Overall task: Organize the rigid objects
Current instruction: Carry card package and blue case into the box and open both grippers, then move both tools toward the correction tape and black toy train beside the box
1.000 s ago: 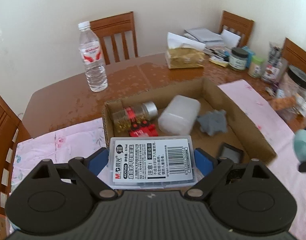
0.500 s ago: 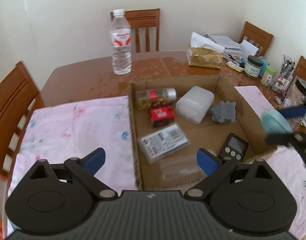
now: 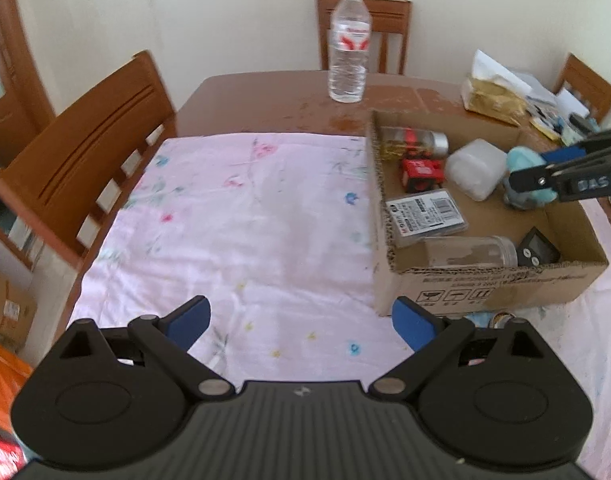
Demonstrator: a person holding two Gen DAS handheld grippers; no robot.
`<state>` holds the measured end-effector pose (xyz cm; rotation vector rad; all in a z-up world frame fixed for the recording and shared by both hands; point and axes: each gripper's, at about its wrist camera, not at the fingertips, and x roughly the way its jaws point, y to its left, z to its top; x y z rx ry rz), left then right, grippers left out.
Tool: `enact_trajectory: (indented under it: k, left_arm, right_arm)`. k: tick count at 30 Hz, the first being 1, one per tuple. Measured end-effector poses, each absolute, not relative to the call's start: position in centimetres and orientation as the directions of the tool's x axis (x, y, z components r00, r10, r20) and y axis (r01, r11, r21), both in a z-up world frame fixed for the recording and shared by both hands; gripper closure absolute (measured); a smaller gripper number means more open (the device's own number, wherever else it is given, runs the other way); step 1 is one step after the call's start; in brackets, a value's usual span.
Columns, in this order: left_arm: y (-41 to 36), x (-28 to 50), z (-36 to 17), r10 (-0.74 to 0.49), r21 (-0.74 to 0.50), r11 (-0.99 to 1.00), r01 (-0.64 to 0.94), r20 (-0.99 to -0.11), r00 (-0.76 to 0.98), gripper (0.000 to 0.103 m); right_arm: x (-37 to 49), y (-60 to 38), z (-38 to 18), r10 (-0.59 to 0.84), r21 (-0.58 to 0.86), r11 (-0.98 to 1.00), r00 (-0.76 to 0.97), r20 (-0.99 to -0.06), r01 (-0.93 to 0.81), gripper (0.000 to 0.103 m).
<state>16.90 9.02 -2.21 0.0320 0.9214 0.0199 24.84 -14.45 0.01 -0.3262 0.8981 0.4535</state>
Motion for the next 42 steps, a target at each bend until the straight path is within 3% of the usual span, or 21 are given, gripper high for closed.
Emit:
enact_trajectory:
  k: [3,5,7,25,34,42]
  left_arm:
    - [9.5,16.1,-1.9,0.043,0.038,0.999,-0.022,-0.79,0.611,0.006]
    - [9.7,15.8,-2.0,0.049,0.043,0.999,-0.024,-0.792,0.609,0.006]
    - [10.0,15.6,-2.1,0.049,0.038,0.999,-0.03,-0.795,0.605,0.006]
    - [8.7,14.6,-2.2,-0.042,0.007,0.997,0.077,-0.793,0.608,0.006]
    - [8.5,14.3,-2.4,-0.062,0.001,0.995,0.105,-0.797,0.601,0.006]
    - [8.6,14.1,-2.7,-0.06,0.005,0.994,0.108,-0.808,0.586,0.006]
  right_arm:
    - [25.6,-14.0,-0.7,0.223,-0.084,0.867,0.532,-0.817,-0.492,0.038]
    - [25.6,-13.8,-0.5,0.202,-0.1,0.877,0.55,-0.81,-0.47,0.01]
    - [25.1,-13.7,0.0,0.211,-0.106,0.881,0.583,-0.785,-0.461,0.0]
    - [18.4,-16.8,1.0,0.097,-0.139,0.937,0.62,-0.779,-0.321,0.0]
    - [14.8,-19.3,-2.0,0.021,-0.121,0.969,0.563,-0.826,-0.214,0.0]
    - [14.5,-18.3,-5.6,0.036,-0.091,0.97,0.507,-0.861,-0.224,0.0]
